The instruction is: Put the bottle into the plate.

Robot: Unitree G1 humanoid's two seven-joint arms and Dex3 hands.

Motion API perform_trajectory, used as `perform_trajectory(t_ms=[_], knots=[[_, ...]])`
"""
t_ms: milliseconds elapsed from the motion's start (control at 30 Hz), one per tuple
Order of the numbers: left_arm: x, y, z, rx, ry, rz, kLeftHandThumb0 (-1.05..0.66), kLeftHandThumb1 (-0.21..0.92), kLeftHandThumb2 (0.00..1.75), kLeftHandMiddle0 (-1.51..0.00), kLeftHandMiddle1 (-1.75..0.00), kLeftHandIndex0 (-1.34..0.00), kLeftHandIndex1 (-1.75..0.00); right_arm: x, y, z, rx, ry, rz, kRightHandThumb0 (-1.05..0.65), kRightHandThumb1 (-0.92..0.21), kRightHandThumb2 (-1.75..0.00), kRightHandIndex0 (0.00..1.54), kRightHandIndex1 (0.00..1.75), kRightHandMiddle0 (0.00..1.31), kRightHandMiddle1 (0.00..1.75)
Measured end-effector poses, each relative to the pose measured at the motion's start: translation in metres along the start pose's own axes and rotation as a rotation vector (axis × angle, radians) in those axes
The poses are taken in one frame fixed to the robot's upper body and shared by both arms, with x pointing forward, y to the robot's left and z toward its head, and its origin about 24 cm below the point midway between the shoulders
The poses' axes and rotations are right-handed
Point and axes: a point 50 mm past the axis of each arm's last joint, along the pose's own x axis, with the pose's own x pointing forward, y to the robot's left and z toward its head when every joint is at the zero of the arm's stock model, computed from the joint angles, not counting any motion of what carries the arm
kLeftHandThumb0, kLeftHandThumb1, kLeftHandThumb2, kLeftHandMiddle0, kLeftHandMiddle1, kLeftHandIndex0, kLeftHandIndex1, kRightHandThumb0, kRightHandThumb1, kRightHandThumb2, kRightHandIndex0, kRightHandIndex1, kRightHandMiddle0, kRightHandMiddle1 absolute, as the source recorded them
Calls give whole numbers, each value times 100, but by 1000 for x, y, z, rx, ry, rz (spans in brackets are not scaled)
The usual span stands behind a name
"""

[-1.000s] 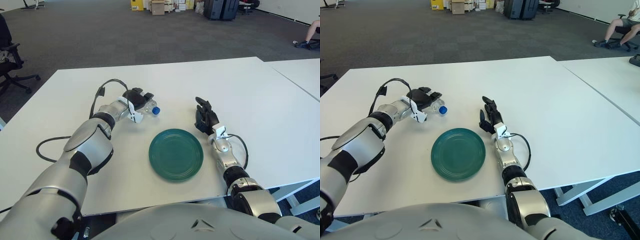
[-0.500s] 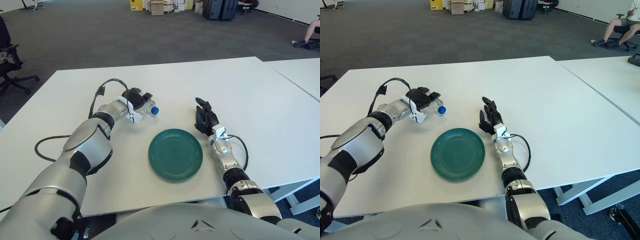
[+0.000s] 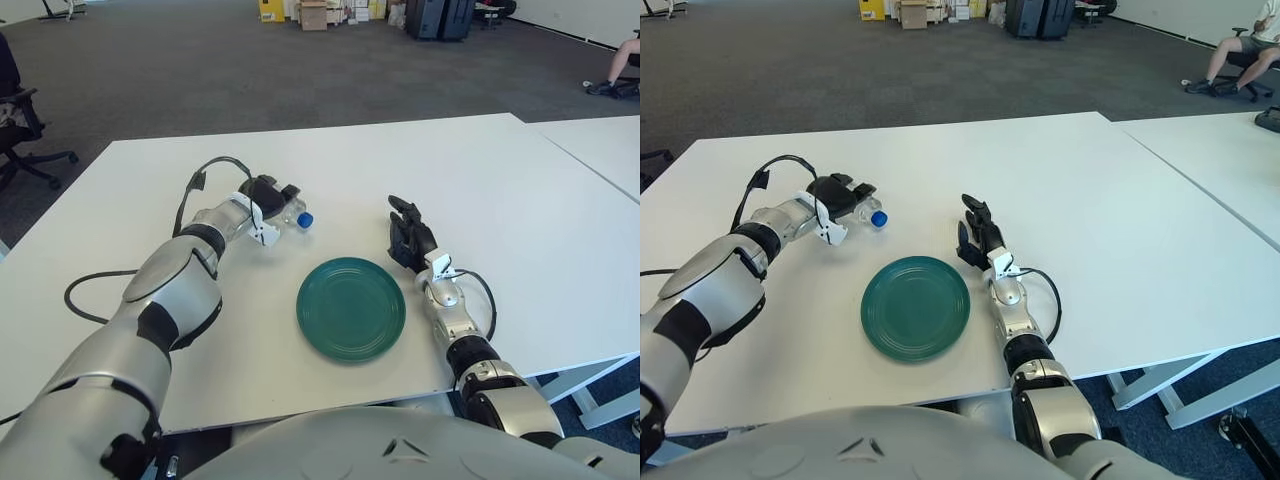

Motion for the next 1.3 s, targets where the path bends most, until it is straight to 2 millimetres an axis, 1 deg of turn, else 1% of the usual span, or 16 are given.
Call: perform_trajectory(t_ms=[33, 100, 167, 200, 233, 267, 300, 367, 467, 533, 600, 667, 867, 1000, 1200, 1300], knots=[[0, 0, 0, 0, 1, 2, -66, 80, 2, -43, -5, 0, -59, 0, 0, 0, -1, -3, 3, -76, -92, -87, 20, 0, 0, 51], [0, 0, 0, 0, 1, 7, -64, 79, 2, -50, -9, 0, -73, 0, -1, 0, -3, -9, 8, -76, -92, -87, 20, 0, 0, 50], [0, 0, 1, -3, 3, 15, -62, 78, 3, -49, -27, 0, -88, 0, -1, 0, -3, -9, 8, -76, -92, -87, 20, 0, 0, 50], [0, 0, 1, -8, 4, 21, -60, 72, 13, -45, -46, 0, -98, 0, -1, 0, -3, -9, 8, -76, -92, -87, 20, 0, 0, 50], [0, 0, 2, -13, 6, 27, -59, 62, 32, -41, -61, 0, -105, 0, -1, 0, -3, -8, 8, -76, -92, -87, 20, 0, 0, 50], [0, -1, 3, -19, 7, 33, -56, 58, 42, -42, -80, -6, -116, 0, -1, 0, -2, -8, 7, -76, -92, -87, 20, 0, 0, 50], [0, -2, 4, -30, 13, 46, -50, 45, 68, -42, -120, -17, -142, 0, -1, 0, -2, -7, 6, -76, -92, -87, 20, 0, 0, 50], [-1, -4, 7, -47, 28, 73, -47, 38, 82, -41, -141, -22, -156, 0, -1, 0, -2, -7, 6, -76, -92, -87, 20, 0, 0, 50], [-2, -6, 11, -70, 51, 122, -16, 30, 114, -58, -164, -48, -147, 1, -1, 0, -1, -8, 5, -76, -92, -87, 20, 0, 0, 50], [-3, -8, 12, -92, 66, 159, -9, 26, 122, -63, -169, -59, -141, 1, -1, 0, 0, -8, 4, -76, -92, -87, 20, 0, 0, 51], [-4, -10, 14, -116, 75, 187, -4, 24, 133, -59, -172, -57, -160, 0, -1, 0, -1, -8, 2, -76, -92, -87, 21, 0, 0, 52], [-5, -11, 15, -141, 86, 211, -2, 24, 137, -58, -173, -56, -166, 0, -2, 0, -2, -7, -4, -76, -92, -87, 21, 0, 0, 52], [-7, -13, 15, -176, 105, 244, -1, 21, 143, -57, -174, -57, -173, -3, -3, -1, -5, 1, -29, -74, -92, -85, 21, 1, 0, 53], [-8, -13, 15, -184, 105, 262, 0, 7, 160, -76, -175, -62, -171, -3, -3, 0, -4, 9, -41, -74, -92, -82, 22, 1, 0, 52], [-8, -14, 17, -180, 98, 278, 0, 4, 163, -81, -175, -60, -174, -5, -3, 0, 0, 11, -49, -74, -92, -81, 23, 1, 0, 52], [-9, -14, 18, -170, 91, 284, 0, 10, 158, -77, -175, -55, -174, -5, -3, 0, -1, 11, -51, -74, -92, -81, 23, 1, 0, 50]])
